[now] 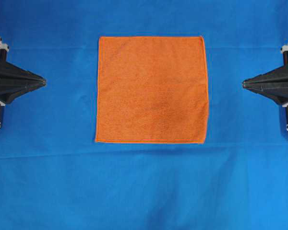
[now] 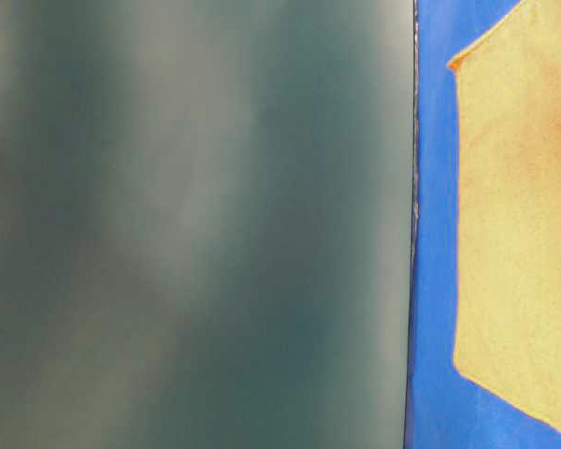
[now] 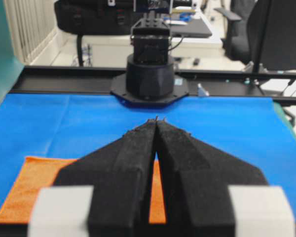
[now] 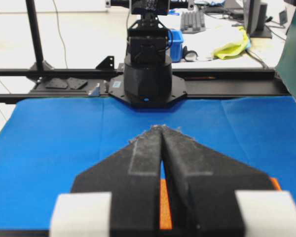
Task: Fold the orange towel.
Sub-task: 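Move both grippers to the far corners of the orange towel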
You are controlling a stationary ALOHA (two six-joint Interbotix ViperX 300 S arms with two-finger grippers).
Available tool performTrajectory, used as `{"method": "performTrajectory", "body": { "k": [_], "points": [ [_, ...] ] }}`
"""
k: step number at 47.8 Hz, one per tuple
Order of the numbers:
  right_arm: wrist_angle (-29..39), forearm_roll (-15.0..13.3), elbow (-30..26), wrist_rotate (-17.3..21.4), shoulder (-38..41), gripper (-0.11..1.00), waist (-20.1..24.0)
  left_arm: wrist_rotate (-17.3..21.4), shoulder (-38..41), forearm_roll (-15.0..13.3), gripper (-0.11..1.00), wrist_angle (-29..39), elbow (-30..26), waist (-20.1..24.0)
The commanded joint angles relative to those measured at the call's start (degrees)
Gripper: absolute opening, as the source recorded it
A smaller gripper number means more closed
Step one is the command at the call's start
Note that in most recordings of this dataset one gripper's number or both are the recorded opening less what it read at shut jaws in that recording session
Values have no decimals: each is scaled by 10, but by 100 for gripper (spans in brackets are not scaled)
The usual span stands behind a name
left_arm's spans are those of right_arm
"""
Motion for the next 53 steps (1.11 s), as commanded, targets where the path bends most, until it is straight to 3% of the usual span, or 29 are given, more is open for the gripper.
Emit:
{"method": "performTrajectory", "body": {
  "k": [1,9,14,24,32,36,39,47,49,53],
  "points": [
    [-3,4,-14,4,5,0,-4,1,8,-10,0,15,-25,1],
    [54,5,-25,6,11,0,-28,7,23,-10,0,34,-36,5],
    [69,11,-25,17,27,0,-62,1,54,-11,0,28,-36,35],
    [86,12,-23,35,92,0,-174,-4,140,-13,0,11,-41,127],
    [91,11,-30,34,174,0,-264,-4,217,-12,3,8,-62,176],
    [91,10,-40,32,218,1,-293,-4,271,-12,18,0,-76,200],
    [91,8,-53,32,259,5,-313,-4,311,-13,37,-13,-83,216],
    [90,-4,-86,27,359,51,-343,4,434,-12,83,-56,-112,258],
    [86,-9,-97,27,387,57,-347,6,461,-13,90,-62,-122,265],
    [77,-13,-112,27,430,56,-353,7,516,-13,90,-73,-145,277]
  ]
}}
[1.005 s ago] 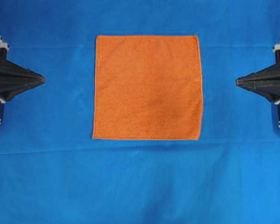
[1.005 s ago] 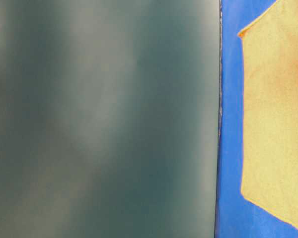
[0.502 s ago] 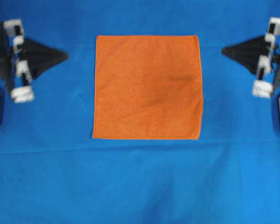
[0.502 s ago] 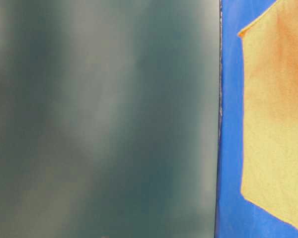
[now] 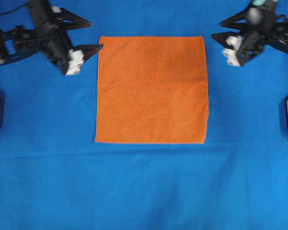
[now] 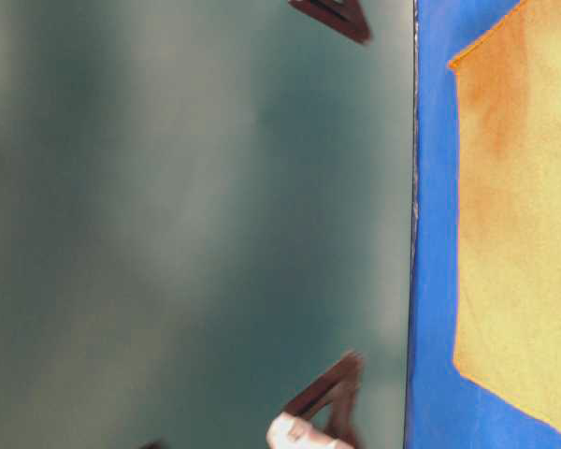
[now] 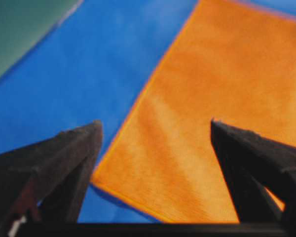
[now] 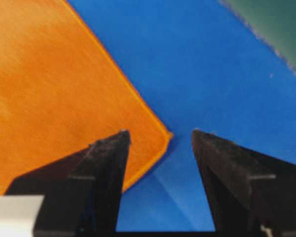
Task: Fold the orange towel.
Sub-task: 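Move both grippers to the far corners of the orange towel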
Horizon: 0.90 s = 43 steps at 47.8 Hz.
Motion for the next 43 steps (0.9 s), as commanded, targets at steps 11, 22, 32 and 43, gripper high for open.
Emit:
{"method": "performTrajectory", "body": {
  "k": [11,22,32,43],
  "points": [
    [-48,-11,-53,-2,132,54,-21,2,130,0,90,-24,-67,45],
    [-86,-10,-63,-2,206,54,-23,3,186,0,90,-41,-79,61],
    [-91,-8,-66,-1,223,53,-26,3,220,0,87,-43,-90,61],
    [-90,-8,-61,2,222,26,-25,15,223,0,44,-25,-89,60]
  ]
}}
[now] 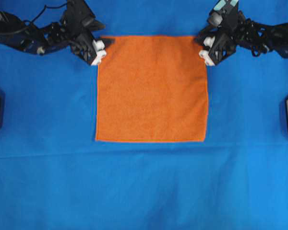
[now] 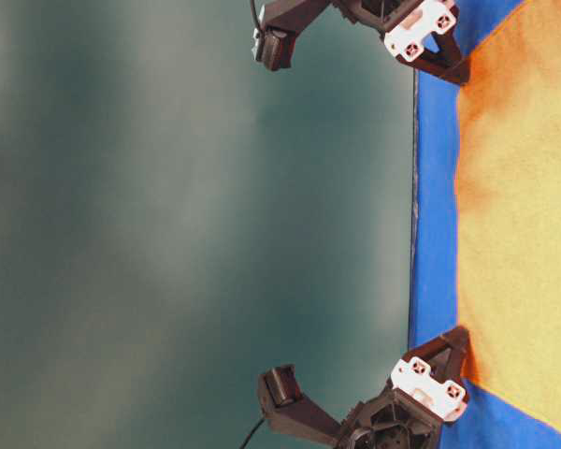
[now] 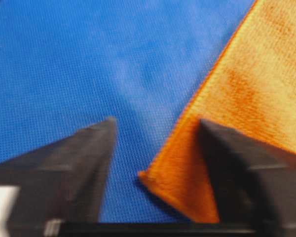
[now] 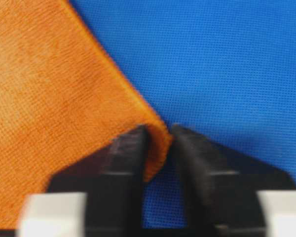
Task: Fold the orange towel.
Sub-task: 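Move both grippers to the far corners of the orange towel, then grasp far corners and fold the far half toward the near edge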
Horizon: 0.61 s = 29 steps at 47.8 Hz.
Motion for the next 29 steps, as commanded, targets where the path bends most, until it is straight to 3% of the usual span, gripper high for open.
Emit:
{"method": "performTrajectory", "body": {
  "k": [1,5,9,29],
  "points": [
    [-2,2,0,1,-8,21,0,10,-5,0,38,10,-4,1],
    [-4,1,3,1,-9,1,0,22,-5,0,16,14,-4,-3],
    [-4,1,2,0,-10,1,0,28,-5,0,1,16,-6,-6],
    [-2,2,11,3,-60,1,0,55,-62,0,1,37,-18,-8]
  ]
}}
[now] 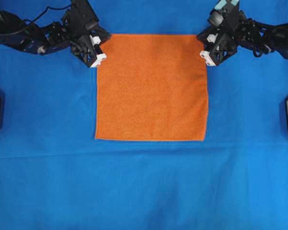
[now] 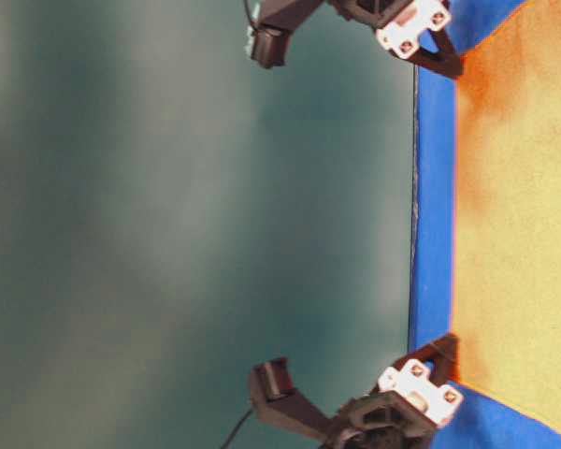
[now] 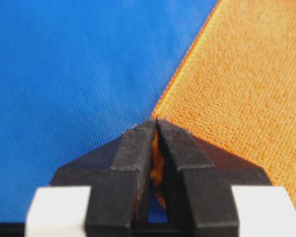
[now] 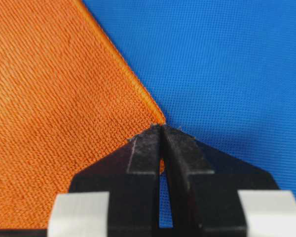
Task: Fold the orange towel.
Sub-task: 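Grasp far corners and fold the far half toward the near edge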
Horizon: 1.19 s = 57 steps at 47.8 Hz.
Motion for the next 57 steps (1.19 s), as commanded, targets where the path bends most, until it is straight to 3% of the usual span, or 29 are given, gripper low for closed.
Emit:
{"method": "performTrajectory", "body": {
  "k": [1,16,28,43,50,57],
  "points": [
    [-1,1,2,1,-33,1,-2,10,-35,-1,1,6,-13,1],
    [6,1,7,1,-54,1,-2,16,-54,-1,1,19,-17,-3],
    [27,1,11,4,-81,1,20,15,-86,-1,1,41,4,-31],
    [89,12,54,21,-198,1,121,2,-191,-1,1,107,54,-120],
    [91,20,85,45,-246,1,178,-2,-221,-1,1,110,76,-177],
    [109,22,103,79,-268,1,235,-30,-228,-2,1,112,89,-237]
  ]
}}
